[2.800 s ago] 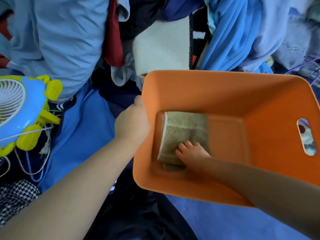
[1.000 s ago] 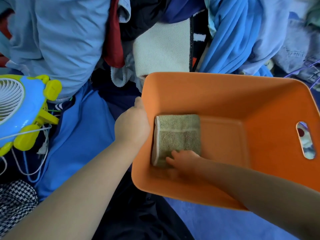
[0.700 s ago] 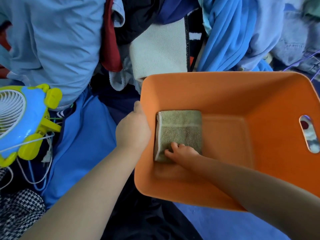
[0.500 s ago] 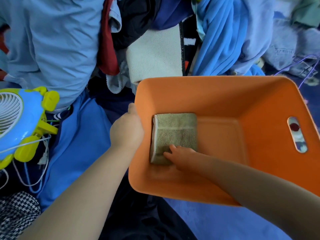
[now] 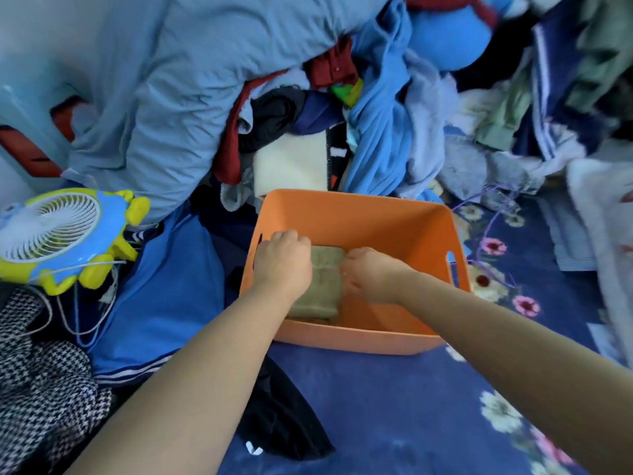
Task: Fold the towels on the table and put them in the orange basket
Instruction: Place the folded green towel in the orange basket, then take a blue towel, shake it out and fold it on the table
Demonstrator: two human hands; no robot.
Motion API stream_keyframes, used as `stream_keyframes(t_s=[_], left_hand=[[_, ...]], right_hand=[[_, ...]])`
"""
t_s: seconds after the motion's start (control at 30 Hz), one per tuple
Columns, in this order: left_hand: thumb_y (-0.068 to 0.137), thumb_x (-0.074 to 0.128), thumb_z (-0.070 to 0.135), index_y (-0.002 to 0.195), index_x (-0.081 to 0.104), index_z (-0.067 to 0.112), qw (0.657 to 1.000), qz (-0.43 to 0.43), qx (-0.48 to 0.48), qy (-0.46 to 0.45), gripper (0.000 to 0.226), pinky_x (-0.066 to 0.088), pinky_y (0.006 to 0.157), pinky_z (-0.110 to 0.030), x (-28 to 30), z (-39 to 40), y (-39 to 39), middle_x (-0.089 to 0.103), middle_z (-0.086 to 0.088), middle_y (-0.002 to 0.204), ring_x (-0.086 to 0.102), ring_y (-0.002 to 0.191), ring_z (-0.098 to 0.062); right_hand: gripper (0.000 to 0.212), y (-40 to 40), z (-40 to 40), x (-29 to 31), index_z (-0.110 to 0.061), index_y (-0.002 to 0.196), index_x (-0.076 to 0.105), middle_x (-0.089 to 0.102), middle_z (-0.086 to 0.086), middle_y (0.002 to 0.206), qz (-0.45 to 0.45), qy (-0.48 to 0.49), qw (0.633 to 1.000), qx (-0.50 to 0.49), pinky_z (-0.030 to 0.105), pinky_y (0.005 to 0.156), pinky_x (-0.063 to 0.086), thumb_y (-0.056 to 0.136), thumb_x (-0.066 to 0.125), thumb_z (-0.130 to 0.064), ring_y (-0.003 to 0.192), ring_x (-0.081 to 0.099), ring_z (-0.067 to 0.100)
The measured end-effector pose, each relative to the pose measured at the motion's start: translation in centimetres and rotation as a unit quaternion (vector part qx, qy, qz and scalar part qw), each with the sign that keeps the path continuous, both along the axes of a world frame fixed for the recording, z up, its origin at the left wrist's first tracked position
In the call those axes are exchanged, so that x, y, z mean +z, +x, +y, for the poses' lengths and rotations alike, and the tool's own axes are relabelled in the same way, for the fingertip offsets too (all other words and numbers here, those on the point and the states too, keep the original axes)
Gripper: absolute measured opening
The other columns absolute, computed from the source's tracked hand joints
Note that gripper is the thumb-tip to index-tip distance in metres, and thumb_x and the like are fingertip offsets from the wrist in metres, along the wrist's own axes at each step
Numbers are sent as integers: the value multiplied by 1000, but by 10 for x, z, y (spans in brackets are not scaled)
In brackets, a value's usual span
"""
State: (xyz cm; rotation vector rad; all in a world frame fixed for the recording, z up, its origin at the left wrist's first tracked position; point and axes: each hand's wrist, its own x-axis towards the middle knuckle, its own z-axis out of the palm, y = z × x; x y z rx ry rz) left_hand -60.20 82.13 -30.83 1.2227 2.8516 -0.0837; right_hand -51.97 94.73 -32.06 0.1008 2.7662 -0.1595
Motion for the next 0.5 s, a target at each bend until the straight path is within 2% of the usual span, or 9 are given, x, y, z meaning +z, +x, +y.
stream_keyframes(t_s=[0.13,0.3,0.5], left_hand=[[90,45,10,108,56,7,999,14,-31,-4,21,36,76,-33,54,8,50,54,-10,114,48,110,-28],[89,47,12,118,55,7,998,49,-44,-11,30,42,87,-36,141,11,111,53,-12,120,47,115,-29],[92,44,15,126,50,9,988,76,-133,37,35,40,96,-38,229,-5,203,49,-12,131,43,124,-30]], right_hand=[[33,52,-2,69,-5,120,51,49,16,122,73,54,996,-12,38,95,41,92,41,-18,114,46,29],[30,127,-6,159,-5,116,53,50,15,120,150,100,979,-100,38,80,42,92,42,-18,112,46,31],[27,246,-35,253,-4,110,54,50,16,118,211,144,937,-237,39,87,46,90,43,-18,114,47,31]])
